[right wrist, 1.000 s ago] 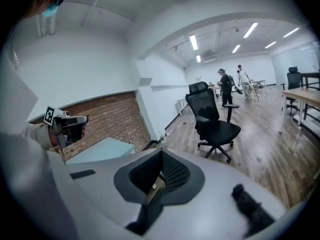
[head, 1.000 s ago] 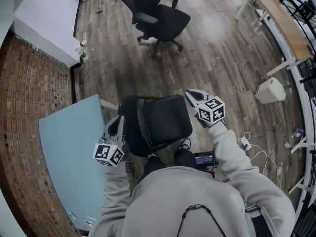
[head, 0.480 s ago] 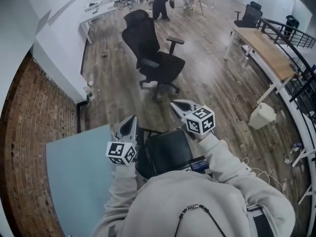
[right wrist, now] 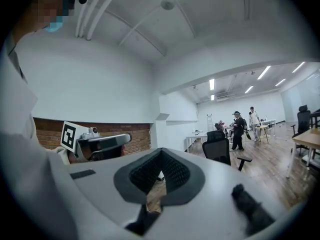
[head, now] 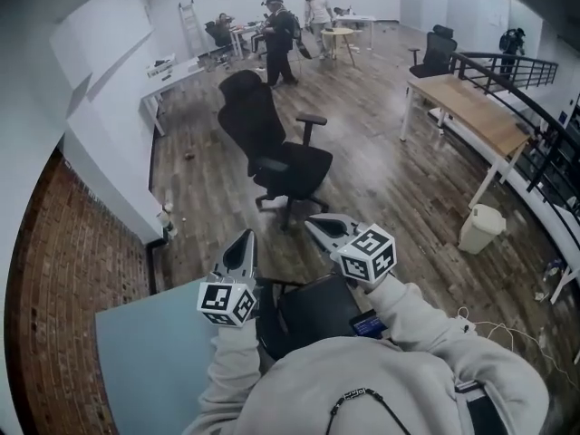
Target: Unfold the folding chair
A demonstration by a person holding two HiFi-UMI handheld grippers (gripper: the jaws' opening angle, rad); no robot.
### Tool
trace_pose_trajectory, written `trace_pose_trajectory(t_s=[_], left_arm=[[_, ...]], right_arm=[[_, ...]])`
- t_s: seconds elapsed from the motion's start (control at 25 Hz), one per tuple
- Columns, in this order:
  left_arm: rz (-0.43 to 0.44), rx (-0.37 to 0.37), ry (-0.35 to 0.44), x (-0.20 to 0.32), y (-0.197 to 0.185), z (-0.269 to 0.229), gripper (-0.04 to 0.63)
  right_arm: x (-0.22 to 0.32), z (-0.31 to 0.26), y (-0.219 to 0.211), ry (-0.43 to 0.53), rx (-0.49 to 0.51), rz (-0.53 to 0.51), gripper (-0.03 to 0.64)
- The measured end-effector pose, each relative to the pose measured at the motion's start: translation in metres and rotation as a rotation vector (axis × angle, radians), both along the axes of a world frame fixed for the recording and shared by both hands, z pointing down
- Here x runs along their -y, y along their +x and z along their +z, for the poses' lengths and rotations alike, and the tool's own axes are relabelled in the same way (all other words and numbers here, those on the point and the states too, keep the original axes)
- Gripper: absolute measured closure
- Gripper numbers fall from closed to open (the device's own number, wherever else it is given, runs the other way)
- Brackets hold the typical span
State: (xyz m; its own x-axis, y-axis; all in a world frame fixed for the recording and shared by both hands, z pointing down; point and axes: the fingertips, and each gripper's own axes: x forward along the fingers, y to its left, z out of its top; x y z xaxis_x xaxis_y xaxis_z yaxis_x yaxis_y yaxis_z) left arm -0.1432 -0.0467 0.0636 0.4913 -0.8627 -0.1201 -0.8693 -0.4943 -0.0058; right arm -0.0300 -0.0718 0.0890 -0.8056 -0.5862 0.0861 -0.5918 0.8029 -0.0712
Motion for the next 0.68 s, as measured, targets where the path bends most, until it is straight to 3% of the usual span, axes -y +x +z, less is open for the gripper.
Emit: trace_pose_trajectory(t_s=[0.68], left_arm=[[0.052, 0.002, -0.004, 0.002, 0.026, 0.001, 0.591]], right_arm=[[0.002, 0.004, 0.018, 0.006, -0.013, 0.026, 0.611]])
